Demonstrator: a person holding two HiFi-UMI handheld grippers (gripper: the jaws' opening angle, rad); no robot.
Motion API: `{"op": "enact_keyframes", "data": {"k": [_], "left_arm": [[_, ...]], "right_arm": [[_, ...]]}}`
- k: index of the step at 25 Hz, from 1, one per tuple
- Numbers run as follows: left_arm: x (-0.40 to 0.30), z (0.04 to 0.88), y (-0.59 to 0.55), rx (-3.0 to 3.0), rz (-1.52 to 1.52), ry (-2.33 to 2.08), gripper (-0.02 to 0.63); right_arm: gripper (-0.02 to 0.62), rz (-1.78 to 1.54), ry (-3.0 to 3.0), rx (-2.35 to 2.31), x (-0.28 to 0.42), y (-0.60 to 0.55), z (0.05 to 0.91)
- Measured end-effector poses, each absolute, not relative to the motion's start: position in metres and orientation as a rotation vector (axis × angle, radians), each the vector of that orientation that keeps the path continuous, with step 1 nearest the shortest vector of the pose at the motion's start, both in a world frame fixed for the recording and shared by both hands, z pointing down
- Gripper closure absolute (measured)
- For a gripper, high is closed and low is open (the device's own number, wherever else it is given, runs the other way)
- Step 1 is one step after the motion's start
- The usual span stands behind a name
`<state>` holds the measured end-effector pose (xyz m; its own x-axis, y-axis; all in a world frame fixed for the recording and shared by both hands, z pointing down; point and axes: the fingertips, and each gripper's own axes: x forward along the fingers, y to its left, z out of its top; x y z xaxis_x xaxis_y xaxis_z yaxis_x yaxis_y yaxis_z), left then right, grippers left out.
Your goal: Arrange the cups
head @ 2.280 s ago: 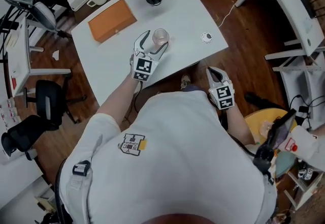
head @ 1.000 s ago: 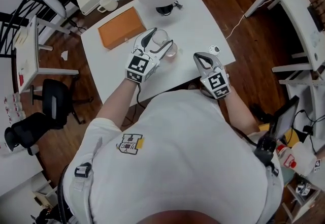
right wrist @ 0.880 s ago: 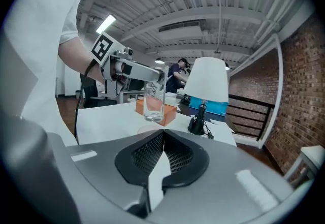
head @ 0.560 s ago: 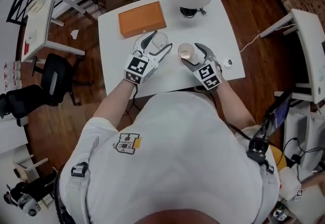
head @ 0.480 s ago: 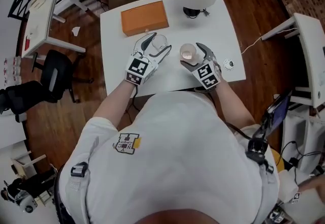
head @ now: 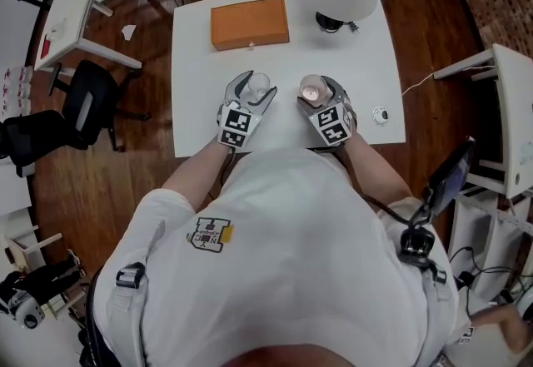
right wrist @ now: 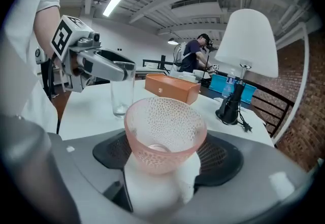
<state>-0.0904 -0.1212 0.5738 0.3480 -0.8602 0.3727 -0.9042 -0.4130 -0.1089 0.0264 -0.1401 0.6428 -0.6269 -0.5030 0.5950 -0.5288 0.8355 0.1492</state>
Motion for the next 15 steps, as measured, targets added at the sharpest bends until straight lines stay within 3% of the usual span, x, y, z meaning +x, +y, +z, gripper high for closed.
{"op": "enact_keyframes", "data": {"k": [15], "left_arm": [[-0.096,0.58,-0.117,2.546,0.521,-1.718,0.305]], "right_arm": [[0.203,0.062,-2.387,0.671,-0.004,-0.134,0.649]]}}
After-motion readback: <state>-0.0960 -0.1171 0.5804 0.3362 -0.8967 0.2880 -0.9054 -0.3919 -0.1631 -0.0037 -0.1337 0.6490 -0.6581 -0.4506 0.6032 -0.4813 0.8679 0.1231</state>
